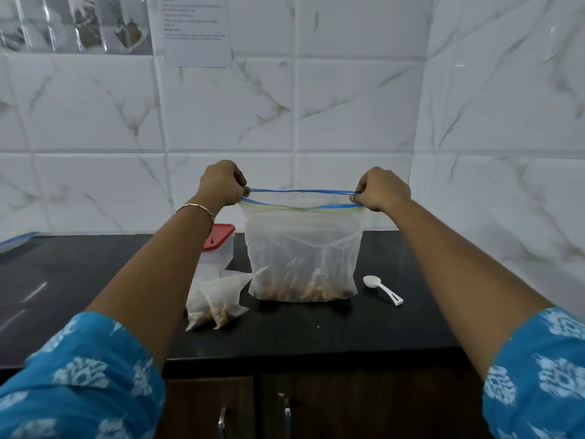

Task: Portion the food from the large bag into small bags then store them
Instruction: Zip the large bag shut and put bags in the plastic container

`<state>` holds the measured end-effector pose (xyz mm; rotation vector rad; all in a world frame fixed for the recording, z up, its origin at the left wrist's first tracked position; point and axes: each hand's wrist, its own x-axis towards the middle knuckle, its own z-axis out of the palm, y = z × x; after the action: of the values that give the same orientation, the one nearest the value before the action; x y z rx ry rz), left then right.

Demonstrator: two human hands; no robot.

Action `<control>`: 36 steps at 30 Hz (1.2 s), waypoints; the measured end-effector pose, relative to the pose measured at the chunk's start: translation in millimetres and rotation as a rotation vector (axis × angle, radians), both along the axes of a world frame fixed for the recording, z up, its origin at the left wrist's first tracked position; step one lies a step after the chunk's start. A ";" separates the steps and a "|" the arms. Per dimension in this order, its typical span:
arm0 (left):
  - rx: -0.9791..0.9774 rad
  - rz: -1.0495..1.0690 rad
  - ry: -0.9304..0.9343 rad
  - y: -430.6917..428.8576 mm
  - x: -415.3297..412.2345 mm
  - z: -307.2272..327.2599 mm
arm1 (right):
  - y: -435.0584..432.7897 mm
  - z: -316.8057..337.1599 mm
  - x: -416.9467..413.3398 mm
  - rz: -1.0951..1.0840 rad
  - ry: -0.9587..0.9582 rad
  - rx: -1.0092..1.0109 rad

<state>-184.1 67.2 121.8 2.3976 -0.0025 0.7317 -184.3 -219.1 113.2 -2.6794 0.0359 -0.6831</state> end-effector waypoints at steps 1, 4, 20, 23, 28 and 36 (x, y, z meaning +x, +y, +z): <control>0.001 -0.008 0.013 1.1 0.3 -0.2 | -1.2 0.5 -0.6 0.013 0.016 0.001; 0.041 -0.051 0.030 0.9 -0.2 -2.0 | -5.8 0.4 0.0 0.090 0.058 0.031; 0.169 -0.095 -0.041 -5.5 -3.1 -2.4 | -11.9 -2.2 2.5 0.262 -0.020 0.135; 0.196 -0.133 -0.032 -5.3 -4.7 -1.1 | -10.6 -0.2 -1.3 0.303 -0.010 0.041; 0.353 -0.168 -0.011 -2.5 -5.7 -5.4 | -13.7 -0.3 -5.8 0.343 0.080 0.101; 0.694 -0.198 -0.359 -26.5 -17.9 -35.0 | -17.6 -16.5 -5.2 0.363 0.000 -0.031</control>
<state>-202.1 40.7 86.8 2.7924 -0.7393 1.1994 -189.5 -236.7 96.7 -2.6132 -0.4530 -0.5693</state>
